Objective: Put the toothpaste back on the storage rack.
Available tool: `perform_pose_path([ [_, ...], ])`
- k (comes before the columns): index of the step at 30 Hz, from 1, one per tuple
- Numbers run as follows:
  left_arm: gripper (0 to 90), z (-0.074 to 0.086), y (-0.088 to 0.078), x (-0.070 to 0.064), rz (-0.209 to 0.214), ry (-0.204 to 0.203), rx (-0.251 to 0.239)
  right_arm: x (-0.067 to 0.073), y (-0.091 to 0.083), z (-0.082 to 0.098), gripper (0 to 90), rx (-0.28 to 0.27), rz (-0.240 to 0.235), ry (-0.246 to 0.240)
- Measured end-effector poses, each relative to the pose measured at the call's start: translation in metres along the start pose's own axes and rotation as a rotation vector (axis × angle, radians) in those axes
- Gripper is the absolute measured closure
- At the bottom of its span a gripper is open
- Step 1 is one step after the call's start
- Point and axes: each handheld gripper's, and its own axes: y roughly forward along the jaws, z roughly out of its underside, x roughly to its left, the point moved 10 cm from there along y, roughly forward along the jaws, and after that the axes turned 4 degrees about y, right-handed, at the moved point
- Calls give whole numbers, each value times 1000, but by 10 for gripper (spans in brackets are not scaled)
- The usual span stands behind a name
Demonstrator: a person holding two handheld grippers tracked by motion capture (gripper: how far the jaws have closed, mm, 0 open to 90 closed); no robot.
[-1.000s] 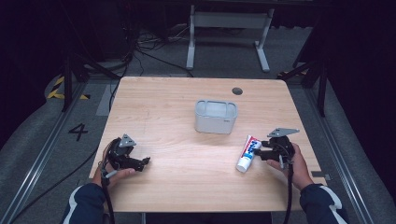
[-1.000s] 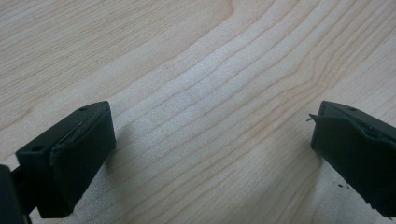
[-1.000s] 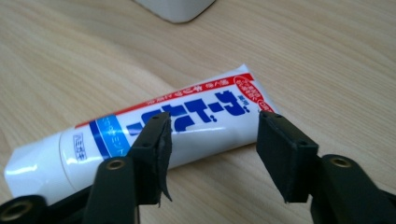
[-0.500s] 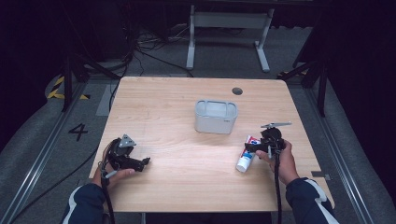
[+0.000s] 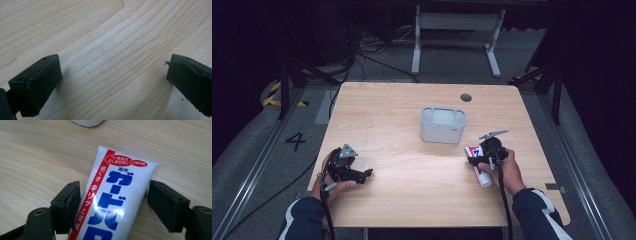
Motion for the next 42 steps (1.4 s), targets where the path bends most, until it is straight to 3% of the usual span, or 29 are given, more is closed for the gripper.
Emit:
perform_pose_path([
  [9, 2, 0, 0, 0, 1, 0, 0, 4, -1, 0, 409, 37, 35, -45],
  [17, 2, 0, 0, 0, 0, -2, 0, 5, -2, 0, 467, 47, 29, -55],
  [27, 2, 0, 0, 0, -1, -2, -2, 6, -8, 0, 589, 23, -5, -69],
  [42, 3, 0, 0, 0, -4, 3, -5, 4, -36, -3, 625, -67, -65, -66],
])
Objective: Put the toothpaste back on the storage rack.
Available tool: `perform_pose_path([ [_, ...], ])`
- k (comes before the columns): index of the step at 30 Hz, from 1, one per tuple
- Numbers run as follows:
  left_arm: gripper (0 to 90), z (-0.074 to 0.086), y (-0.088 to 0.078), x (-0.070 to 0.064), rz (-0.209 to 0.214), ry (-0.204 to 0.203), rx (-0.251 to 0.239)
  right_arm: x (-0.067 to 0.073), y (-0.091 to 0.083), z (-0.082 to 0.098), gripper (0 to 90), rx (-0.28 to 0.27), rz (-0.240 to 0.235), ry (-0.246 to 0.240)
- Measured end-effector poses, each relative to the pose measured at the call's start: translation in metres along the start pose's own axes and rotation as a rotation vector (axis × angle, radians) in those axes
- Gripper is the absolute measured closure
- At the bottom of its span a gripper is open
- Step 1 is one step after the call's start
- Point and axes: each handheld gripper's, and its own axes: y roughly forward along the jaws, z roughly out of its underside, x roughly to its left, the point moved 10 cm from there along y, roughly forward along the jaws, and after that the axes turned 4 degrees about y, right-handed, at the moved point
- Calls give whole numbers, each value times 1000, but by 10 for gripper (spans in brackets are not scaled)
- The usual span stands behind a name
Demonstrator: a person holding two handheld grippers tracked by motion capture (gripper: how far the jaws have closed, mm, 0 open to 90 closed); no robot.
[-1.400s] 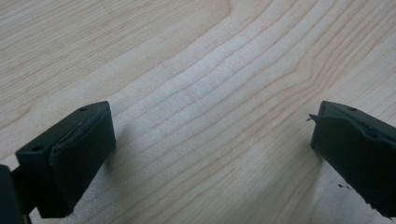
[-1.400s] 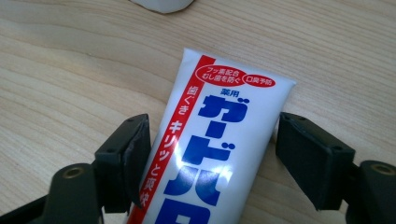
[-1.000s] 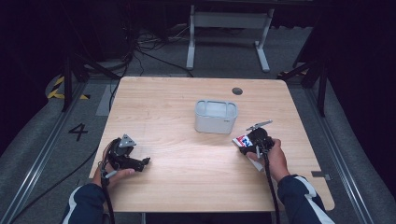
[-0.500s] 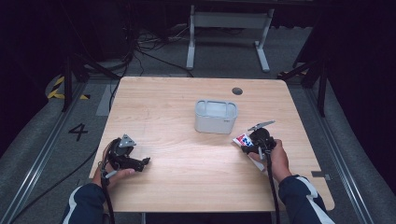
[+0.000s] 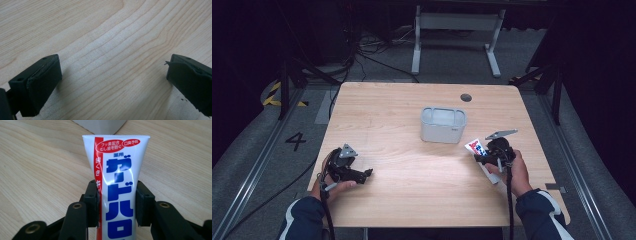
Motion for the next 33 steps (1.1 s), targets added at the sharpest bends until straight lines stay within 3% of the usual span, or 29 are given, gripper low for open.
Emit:
perform_pose_path([
  [4, 3, 0, 0, 0, 0, 1, 0, -2, -9, -3, 632, -37, -28, 14],
  [13, 2, 0, 0, 0, 0, 0, 0, -6, -30, -12, 638, -125, -41, 19],
  [33, 2, 0, 0, 0, 0, -2, 2, -4, -49, -28, 635, -262, -57, -7],
])
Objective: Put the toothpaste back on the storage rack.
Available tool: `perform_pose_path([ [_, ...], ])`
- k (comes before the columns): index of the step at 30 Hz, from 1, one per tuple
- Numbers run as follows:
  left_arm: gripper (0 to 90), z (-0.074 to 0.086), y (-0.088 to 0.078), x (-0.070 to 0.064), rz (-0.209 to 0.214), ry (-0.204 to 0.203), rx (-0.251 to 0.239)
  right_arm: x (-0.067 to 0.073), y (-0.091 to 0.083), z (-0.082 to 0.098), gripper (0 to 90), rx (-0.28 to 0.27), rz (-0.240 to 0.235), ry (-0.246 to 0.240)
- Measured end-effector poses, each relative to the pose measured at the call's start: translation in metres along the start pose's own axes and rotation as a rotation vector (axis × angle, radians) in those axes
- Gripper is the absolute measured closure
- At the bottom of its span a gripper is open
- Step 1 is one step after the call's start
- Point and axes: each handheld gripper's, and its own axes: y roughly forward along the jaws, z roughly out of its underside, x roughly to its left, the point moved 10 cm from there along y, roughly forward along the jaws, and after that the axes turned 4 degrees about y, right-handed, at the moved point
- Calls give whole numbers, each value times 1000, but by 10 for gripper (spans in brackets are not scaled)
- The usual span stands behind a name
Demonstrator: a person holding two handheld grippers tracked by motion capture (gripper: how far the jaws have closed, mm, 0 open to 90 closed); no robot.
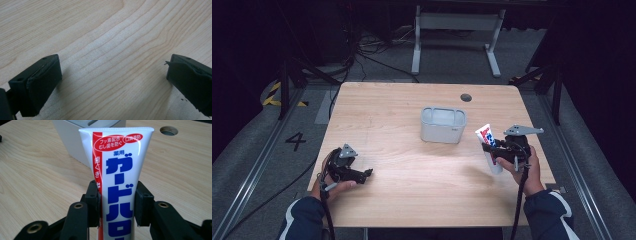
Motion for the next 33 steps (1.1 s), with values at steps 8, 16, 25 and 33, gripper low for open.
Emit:
perform_pose_path([
  [8, 2, 0, 0, 0, 1, 2, 2, 2, -7, -17, 635, -65, -11, -22],
  [16, 2, 0, 0, 0, -1, 0, -1, 4, -18, -33, 635, -135, -26, -28],
  [25, 2, 0, 0, 0, -1, 1, -1, 6, -25, -52, 635, -189, -34, -41],
  [33, 2, 0, 0, 0, 2, 3, 2, 16, -26, -70, 635, -222, -48, -68],
])
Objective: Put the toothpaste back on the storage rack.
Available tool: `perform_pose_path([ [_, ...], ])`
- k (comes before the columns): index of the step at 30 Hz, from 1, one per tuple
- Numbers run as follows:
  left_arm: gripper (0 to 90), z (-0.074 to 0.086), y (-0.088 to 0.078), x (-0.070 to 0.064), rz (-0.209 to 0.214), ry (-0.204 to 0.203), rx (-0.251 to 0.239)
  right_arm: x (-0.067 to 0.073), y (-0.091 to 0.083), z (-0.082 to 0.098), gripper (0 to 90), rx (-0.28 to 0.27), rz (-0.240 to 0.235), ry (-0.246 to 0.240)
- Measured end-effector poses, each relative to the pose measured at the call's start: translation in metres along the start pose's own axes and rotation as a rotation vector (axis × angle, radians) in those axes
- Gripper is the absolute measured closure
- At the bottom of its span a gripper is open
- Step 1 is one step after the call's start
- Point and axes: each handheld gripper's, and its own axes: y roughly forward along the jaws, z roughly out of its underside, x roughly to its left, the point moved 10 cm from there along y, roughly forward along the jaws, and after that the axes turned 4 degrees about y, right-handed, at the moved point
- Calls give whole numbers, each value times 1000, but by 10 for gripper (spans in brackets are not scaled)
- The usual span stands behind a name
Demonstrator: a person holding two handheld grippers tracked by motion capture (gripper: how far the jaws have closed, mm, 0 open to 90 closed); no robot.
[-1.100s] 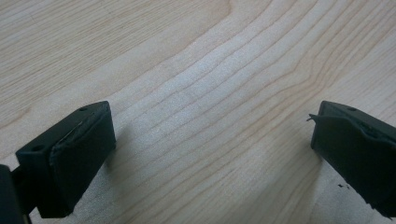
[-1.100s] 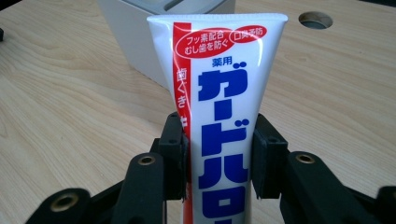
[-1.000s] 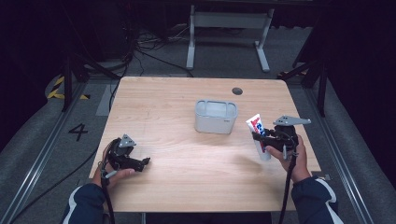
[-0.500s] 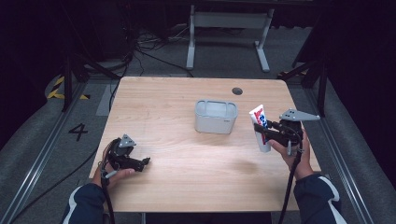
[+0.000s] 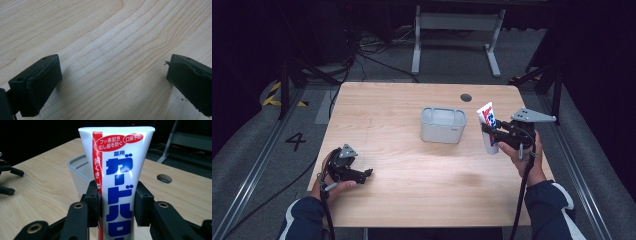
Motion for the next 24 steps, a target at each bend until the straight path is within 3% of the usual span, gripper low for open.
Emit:
perform_pose_path([
  [14, 2, 0, 0, 0, -1, -2, 0, 13, 10, -31, 635, -41, -24, -45],
  [24, 2, 0, 0, 0, -1, -2, 0, 27, 27, -48, 634, -57, -52, -74],
])
